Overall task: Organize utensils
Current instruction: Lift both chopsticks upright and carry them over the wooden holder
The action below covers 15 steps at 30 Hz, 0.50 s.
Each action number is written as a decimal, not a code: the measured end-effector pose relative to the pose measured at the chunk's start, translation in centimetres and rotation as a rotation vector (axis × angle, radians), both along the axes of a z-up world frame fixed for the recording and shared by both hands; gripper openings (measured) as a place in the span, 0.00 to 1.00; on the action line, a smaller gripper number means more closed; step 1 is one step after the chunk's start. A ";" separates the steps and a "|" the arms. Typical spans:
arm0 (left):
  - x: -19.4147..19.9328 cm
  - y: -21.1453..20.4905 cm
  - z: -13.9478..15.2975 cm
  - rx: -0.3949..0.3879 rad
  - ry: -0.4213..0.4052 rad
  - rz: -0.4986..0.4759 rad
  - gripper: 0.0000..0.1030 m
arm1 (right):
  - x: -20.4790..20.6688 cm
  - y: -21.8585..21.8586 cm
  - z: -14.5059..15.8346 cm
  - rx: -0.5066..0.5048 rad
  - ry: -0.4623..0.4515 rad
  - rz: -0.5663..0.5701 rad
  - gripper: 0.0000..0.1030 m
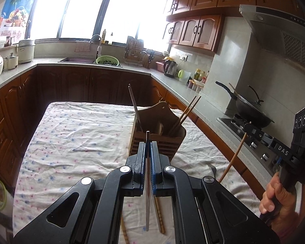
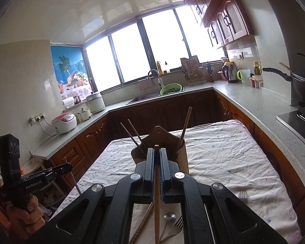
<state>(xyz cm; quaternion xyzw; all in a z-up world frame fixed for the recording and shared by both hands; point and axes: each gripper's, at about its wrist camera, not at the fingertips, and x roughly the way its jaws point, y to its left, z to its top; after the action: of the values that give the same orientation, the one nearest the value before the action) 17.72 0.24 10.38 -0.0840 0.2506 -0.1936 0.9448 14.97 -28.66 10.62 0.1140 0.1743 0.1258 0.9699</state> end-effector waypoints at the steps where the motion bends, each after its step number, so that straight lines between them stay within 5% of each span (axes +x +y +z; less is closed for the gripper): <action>1: 0.2 0.0 0.1 -0.004 -0.006 0.002 0.03 | 0.1 0.0 0.0 0.001 -0.002 -0.001 0.04; 15: 3.8 -0.4 2.6 -0.028 -0.067 0.026 0.03 | 3.3 -0.4 0.9 0.029 -0.046 -0.017 0.04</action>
<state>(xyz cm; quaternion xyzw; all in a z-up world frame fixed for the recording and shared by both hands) 21.53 -0.12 12.96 -0.0941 0.2147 -0.1875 0.9539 18.24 -29.10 11.52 0.1267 0.1493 0.1226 0.9729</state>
